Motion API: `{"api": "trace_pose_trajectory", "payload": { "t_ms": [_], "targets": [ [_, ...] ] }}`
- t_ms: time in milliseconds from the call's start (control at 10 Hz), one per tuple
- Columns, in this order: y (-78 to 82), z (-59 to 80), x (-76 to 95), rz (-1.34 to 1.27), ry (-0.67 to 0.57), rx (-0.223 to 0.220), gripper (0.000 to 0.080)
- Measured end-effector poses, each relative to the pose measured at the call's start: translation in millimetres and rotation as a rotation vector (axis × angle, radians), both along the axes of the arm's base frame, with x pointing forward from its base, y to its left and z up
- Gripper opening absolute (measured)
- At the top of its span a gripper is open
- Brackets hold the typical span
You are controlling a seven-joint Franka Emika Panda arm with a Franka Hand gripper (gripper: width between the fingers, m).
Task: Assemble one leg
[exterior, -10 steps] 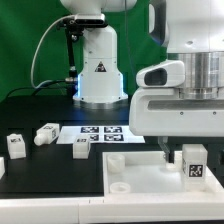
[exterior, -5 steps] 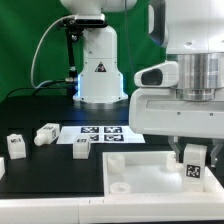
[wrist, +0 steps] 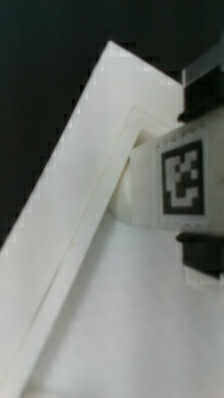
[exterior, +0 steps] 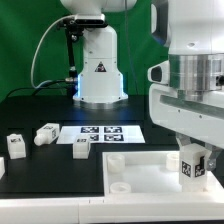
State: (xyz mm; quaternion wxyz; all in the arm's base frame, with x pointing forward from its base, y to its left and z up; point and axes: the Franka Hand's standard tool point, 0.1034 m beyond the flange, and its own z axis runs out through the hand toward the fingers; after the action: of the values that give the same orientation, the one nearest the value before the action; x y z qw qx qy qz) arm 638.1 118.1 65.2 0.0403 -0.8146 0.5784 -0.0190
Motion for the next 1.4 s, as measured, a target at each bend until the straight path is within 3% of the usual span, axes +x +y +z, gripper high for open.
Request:
{"api": "trace_pose_trajectory", "payload": {
  "t_ms": [300, 600, 700, 800, 900, 1000, 1100, 1300, 1400],
  "targets": [
    [0.4, 0.8, 2.1, -0.428, 0.017, 0.083, 0.0286],
    [2.5, -0.9, 2.5, -0.514, 0.014, 0.089, 0.0287],
    [2.5, -1.0, 2.5, -0.511, 0.014, 0.089, 0.0365],
    [2.5, -1.1, 2.4, -0.51, 0.014, 0.089, 0.0365],
    [2.8, -0.5, 2.5, -0.499, 0.013, 0.088, 0.0568],
    [4.0, 4.2, 3.6, -0.466, 0.006, 0.09, 0.0626],
    [4.7, 16.5, 6.4, -0.429, -0.009, 0.098, 0.0626],
    [8.8, 58.5, 13.7, -0.408, -0.054, 0.134, 0.0648],
    [10.4, 62.6, 14.0, -0.406, -0.055, 0.138, 0.0648]
  ]
}}
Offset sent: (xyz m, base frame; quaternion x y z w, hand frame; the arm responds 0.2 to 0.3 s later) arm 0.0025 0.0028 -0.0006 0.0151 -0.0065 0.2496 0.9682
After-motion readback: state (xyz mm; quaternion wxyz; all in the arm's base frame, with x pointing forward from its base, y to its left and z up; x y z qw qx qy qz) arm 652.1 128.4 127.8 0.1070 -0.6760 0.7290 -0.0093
